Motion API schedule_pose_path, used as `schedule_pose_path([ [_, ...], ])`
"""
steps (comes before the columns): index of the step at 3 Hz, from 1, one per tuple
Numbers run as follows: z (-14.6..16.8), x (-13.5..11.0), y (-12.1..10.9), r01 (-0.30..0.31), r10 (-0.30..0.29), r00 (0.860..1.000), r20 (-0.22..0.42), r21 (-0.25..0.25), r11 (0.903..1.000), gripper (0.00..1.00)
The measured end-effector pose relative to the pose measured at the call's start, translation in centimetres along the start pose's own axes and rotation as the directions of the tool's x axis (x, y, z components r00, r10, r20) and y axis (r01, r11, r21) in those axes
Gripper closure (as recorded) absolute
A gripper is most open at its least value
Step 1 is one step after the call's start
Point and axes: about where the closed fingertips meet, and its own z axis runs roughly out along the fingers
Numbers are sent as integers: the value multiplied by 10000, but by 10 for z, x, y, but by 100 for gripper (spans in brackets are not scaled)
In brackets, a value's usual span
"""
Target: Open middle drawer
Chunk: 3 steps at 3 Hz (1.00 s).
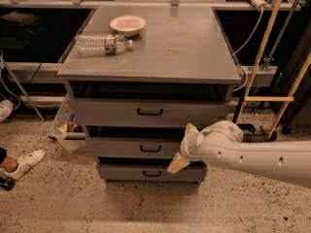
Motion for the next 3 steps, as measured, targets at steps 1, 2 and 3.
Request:
schedule_pose_path([
  [1,-1,1,2,194,-195,9998,-110,-54,9998,0],
  [2,28,7,10,-17,-1,9991,-431,-410,9992,0],
  [3,84,10,20,-614,598,9980,-197,-937,9937,0],
])
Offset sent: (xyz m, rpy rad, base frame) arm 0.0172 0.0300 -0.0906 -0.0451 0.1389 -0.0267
